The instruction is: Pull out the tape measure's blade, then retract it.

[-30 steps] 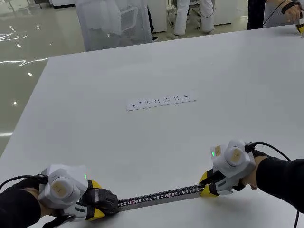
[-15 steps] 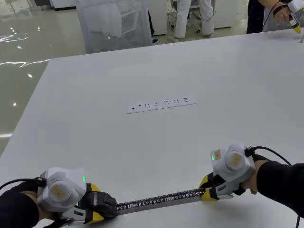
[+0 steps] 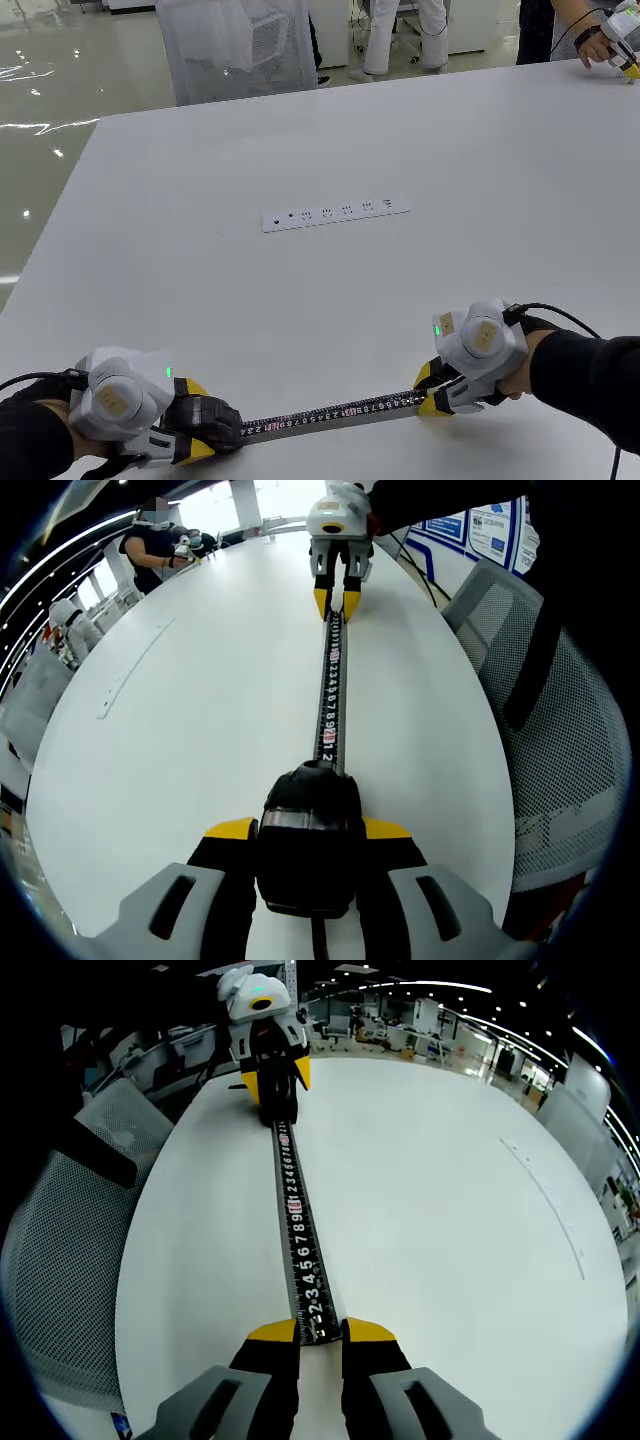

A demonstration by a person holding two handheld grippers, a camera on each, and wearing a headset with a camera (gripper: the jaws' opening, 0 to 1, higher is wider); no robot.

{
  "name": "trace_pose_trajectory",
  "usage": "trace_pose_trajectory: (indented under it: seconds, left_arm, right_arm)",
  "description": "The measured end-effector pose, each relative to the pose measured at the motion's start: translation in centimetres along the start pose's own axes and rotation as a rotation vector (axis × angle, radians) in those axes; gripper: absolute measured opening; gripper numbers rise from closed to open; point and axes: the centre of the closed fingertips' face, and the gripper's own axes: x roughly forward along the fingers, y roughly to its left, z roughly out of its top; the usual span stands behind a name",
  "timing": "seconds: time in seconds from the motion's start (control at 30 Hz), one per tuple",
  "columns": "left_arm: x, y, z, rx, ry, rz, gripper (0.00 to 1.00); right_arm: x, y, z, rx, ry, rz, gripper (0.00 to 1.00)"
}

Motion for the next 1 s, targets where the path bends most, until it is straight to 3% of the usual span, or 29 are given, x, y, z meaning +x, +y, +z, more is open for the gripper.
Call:
trace_pose_trajectory:
  seconds: [0.23,0.3,0.63,0.73,0.8,0.87,0.93,1.0]
  left_arm:
    - [0.2,0.1,-0.1,-0.013,0.011,0.011,0.35]
    - [0.2,0.3,-0.2,-0.014,0.017,0.026,0.36]
    - [-0.6,0.9,-0.3,-0.079,0.008,0.077,0.55]
    - [-0.8,1.0,-0.1,-0.145,-0.025,0.094,0.62]
    - [-0.8,0.9,-0.3,-0.198,-0.017,0.092,0.68]
    - [-0.8,0.8,-0.4,-0.212,-0.010,0.096,0.73]
    - [-0.9,1.1,-0.6,-0.238,-0.016,0.118,0.75]
    - [-1.1,1.1,-0.6,-0.301,-0.040,0.122,0.78]
  right_arm:
    - [0.1,0.1,0.0,-0.048,0.044,-0.005,0.12]
    - [0.1,-0.3,0.2,-0.063,0.042,-0.028,0.16]
    - [0.3,0.2,1.0,-0.012,0.026,-0.030,0.30]
    - [0.1,-0.3,0.9,0.026,0.033,-0.064,0.34]
    - [-0.1,-0.7,1.2,0.058,0.010,-0.088,0.38]
    - [-0.3,-0.8,1.2,0.082,-0.003,-0.096,0.41]
    - [-0.6,-0.8,1.1,0.106,-0.016,-0.109,0.43]
    - [-1.0,-1.1,0.9,0.156,-0.040,-0.136,0.47]
